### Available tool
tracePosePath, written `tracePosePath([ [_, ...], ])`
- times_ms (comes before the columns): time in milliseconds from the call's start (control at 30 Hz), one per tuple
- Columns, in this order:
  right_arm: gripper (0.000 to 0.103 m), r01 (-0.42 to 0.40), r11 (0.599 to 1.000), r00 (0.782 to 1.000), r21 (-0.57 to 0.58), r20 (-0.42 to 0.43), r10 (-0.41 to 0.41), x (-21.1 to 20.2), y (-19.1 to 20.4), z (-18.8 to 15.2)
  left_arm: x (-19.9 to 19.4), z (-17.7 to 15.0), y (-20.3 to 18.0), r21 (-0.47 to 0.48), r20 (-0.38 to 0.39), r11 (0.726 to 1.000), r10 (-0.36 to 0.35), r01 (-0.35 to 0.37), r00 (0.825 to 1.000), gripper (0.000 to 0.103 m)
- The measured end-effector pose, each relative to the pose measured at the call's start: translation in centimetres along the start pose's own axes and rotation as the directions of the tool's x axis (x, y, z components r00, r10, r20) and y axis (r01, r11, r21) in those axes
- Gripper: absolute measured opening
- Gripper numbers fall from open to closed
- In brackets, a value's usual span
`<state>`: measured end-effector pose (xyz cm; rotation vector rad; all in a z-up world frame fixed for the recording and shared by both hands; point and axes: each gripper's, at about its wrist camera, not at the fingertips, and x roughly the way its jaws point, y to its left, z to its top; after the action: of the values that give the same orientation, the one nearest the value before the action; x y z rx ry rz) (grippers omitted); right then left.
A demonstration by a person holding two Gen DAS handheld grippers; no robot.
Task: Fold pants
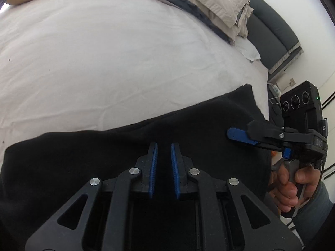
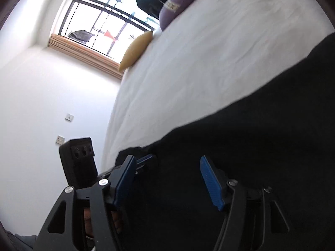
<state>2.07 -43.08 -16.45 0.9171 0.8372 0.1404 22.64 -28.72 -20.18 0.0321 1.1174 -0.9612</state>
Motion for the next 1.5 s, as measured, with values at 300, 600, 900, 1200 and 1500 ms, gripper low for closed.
tracePosePath([
  [300, 0.015, 0.233, 0.939, 0.94, 0.252, 0.19, -0.284, -9.0, -10.2, 2.9, -7.8, -3.4, 6.9, -0.164, 0.103, 0.981, 0.118, -0.1, 0.988, 0.013],
  [600, 0.068, -0.004, 0.998, 0.989, 0.061, 0.146, -0.005, -9.0, -2.7, -3.2, -10.9, -8.7, 1.5, -0.101, 0.108, 0.993, -0.051, 0.062, 0.993, 0.013],
  [900, 0.062, 0.199, 0.922, 0.919, 0.332, 0.264, -0.294, -16.0, -9.6, -4.4, -13.5, -11.8, 9.3, -0.306, 0.113, 0.951, 0.09, -0.052, 0.989, 0.013],
  [1200, 0.077, 0.245, 0.751, 0.847, 0.614, 0.241, -0.474, -20.2, -13.6, -7.6, -14.3, -12.3, 10.7, -0.316, 0.125, 0.945, 0.129, -0.084, 0.984, 0.013],
  [1500, 0.078, 0.118, 0.739, 0.858, 0.663, 0.306, -0.412, -20.5, -15.8, -7.8, -13.1, -12.3, 9.3, -0.315, 0.132, 0.946, 0.12, -0.073, 0.984, 0.013],
])
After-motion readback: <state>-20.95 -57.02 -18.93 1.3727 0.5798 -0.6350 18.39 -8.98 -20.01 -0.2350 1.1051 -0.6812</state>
